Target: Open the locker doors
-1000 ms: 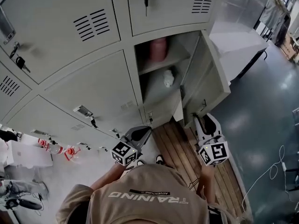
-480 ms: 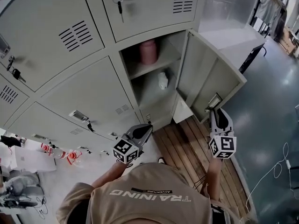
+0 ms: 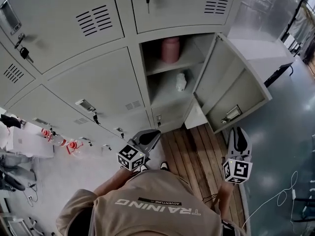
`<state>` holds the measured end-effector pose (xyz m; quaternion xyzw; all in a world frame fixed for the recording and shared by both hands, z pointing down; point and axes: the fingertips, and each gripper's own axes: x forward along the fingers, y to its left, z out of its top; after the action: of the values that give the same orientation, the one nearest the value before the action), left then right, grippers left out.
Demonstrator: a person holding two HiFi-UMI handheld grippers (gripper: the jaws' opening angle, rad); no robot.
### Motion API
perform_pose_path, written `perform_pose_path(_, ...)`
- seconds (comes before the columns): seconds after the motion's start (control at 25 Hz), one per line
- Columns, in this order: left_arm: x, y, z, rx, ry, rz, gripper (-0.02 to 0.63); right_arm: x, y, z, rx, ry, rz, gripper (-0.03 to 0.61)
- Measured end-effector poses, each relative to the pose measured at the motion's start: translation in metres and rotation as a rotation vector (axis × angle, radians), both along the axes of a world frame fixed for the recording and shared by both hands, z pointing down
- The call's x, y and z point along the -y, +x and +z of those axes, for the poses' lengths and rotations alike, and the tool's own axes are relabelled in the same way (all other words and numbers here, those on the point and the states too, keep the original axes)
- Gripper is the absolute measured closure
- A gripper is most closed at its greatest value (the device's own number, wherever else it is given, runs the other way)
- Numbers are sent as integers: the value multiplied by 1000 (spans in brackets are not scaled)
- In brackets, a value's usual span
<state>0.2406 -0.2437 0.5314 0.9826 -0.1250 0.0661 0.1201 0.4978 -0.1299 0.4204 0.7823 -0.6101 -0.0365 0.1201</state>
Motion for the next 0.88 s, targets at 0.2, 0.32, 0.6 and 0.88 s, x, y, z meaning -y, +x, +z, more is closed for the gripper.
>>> perform_pose_path(0.2,-8,-15,7,32,4,-62,607,4,-25,12,18,-1,-104,515)
perform_pose_path(0.32,-5,-35,0,47,33,-133,607,26,-62,33,67,-11,-249,547)
perform_pose_path(0.6,-7,-116,-6,32,38,-332,607,77,-201,54,110,-56,-664,568)
perform_pose_path(0.88,-12,-233,-17,-6,75,-479,607,114,-350,33,109,-20,-855,566)
